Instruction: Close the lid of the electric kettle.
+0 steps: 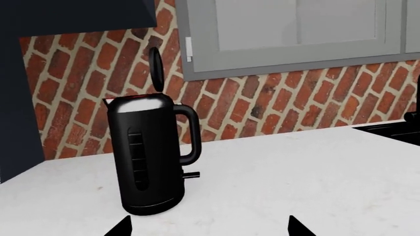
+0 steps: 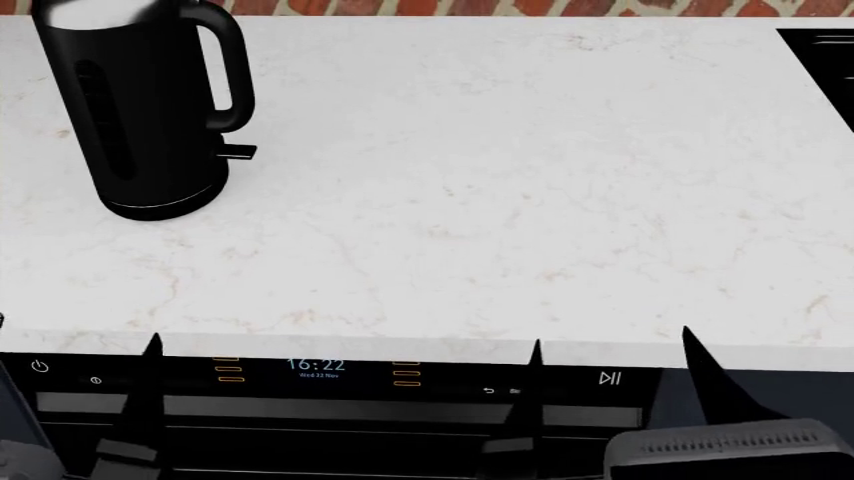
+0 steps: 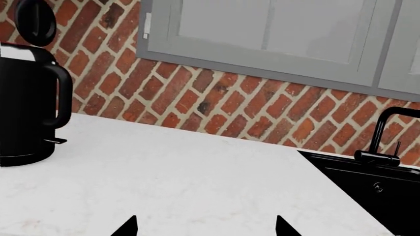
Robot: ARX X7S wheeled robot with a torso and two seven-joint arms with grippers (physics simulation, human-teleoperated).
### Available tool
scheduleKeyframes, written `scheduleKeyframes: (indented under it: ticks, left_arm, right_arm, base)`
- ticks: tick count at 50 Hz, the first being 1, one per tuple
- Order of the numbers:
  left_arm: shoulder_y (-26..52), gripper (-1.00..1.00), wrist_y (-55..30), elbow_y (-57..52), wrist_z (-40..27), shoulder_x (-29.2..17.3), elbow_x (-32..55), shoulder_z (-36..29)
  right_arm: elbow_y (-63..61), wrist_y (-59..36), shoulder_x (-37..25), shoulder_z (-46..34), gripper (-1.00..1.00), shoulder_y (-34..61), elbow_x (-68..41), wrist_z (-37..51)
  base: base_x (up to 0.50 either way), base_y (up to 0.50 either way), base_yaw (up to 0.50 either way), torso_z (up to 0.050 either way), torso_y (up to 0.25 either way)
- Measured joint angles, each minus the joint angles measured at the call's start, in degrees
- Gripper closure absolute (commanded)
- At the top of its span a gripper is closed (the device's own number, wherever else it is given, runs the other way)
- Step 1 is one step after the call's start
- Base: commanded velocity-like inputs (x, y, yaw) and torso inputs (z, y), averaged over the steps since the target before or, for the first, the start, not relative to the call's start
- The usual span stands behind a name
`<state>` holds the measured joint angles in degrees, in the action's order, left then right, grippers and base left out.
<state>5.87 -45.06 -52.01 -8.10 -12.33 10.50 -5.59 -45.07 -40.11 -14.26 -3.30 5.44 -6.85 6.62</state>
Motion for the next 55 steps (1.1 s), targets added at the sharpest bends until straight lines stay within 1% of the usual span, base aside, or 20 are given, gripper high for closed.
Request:
scheduleKeyframes:
  ticks: [3,8,19,29,35,43,55]
  left_arm:
    - [2.4,-1.00,-3.4,-2.1,-1.9,-1.7,3.0,0.1]
    - [6.6,-1.00,-6.8,-4.4,-8.3,-6.6,11.8,0.0]
    - [14.3,-1.00,-9.5,-6.6,-20.9,-15.9,29.3,0.5]
    - [21.0,-1.00,-10.8,-7.1,-28.8,-21.8,41.4,0.9]
    - [23.4,-1.00,-10.9,-7.2,-31.7,-24.0,45.6,0.7]
    - [25.1,-1.00,-10.3,-7.1,-34.1,-25.9,48.4,-0.1]
    - [26.0,-1.00,-9.1,-6.7,-35.6,-27.5,49.9,-1.5]
  right_arm:
    - [-2.3,-3.0,-0.5,0.8,-1.00,1.5,-0.7,-0.1]
    - [-5.6,-8.0,-1.5,1.8,-1.00,4.4,-1.6,-0.2]
    - [-11.4,-17.1,-4.1,3.3,-1.00,10.5,-4.0,0.0]
    - [-13.6,-20.1,-9.8,3.8,-1.00,14.4,-13.9,7.2]
    - [-14.0,-20.1,-13.1,3.8,-1.00,15.7,-19.5,11.7]
    - [-14.2,-19.3,-16.1,3.6,-1.00,16.5,-24.5,15.9]
    - [-14.2,-18.1,-19.8,1.1,-1.00,17.7,-27.8,19.9]
  base:
    - [0.00,0.00,0.00,0.000,0.000]
    - [0.00,0.00,0.00,0.000,0.000]
    - [0.00,0.00,0.00,0.000,0.000]
    - [0.00,0.00,0.00,0.000,0.000]
    - [0.00,0.00,0.00,0.000,0.000]
    - [0.00,0.00,0.00,0.000,0.000]
    - [0.00,0.50,0.00,0.000,0.000]
